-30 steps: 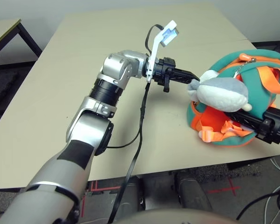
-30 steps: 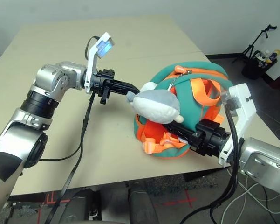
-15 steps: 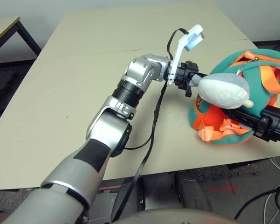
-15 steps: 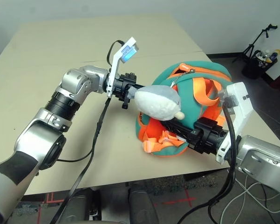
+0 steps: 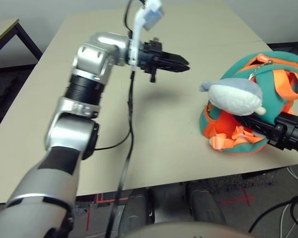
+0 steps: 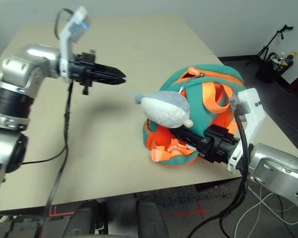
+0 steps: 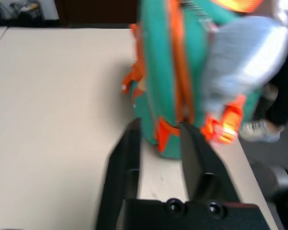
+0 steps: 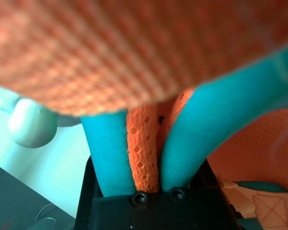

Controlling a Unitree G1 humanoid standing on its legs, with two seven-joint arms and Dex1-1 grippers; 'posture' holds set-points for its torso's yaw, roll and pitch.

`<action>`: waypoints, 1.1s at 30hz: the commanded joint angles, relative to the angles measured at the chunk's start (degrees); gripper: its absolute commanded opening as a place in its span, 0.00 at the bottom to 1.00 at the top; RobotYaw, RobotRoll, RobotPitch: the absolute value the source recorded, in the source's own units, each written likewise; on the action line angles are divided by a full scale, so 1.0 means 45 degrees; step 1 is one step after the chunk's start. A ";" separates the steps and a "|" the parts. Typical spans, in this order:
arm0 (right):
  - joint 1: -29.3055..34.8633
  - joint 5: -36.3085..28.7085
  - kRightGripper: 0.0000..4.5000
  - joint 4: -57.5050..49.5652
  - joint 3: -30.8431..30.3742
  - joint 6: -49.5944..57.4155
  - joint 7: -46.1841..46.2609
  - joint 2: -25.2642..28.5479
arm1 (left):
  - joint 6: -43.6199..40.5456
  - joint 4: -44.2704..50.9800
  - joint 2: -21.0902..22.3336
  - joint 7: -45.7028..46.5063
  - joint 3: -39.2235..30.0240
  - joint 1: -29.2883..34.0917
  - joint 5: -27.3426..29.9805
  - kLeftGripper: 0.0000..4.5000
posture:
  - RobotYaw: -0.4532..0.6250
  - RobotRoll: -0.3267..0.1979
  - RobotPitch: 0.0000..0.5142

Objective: Put the pencil case into the backpack and zip it.

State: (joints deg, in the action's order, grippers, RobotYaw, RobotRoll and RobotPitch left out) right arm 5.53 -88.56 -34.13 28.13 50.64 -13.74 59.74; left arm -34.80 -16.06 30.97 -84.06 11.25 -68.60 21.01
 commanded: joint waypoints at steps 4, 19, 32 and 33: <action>-0.0312 0.0387 0.28 0.0124 -0.0550 0.0214 -0.0449 -0.0140 | 0.0826 0.0830 -0.0631 -0.0560 0.0447 -0.0036 0.0200 0.89 | 0.31 0.62 0.15; -0.0308 0.0356 0.28 -0.0121 -0.0553 0.0206 -0.0216 -0.0366 | 0.2594 -0.2356 -0.3621 -0.0984 0.1602 -0.0996 -0.0973 1.00 | 0.26 0.62 0.15; -0.0414 0.0548 0.28 -0.0001 -0.0672 0.0229 -0.0270 -0.0424 | 0.1272 -0.0722 -0.3617 -0.0601 0.1486 -0.0299 -0.0701 0.57 | 0.27 0.62 0.15; -0.0450 0.0595 0.28 0.0044 -0.0699 0.0235 -0.0306 -0.0431 | 0.1154 -0.0624 -0.3524 -0.0527 0.1356 -0.0260 -0.0605 0.51 | 0.28 0.62 0.15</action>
State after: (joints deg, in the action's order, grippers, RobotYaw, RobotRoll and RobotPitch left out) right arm 3.59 -86.56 -33.29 26.03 50.89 -14.56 57.85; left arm -28.69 -20.09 14.41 -86.56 17.69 -70.52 18.03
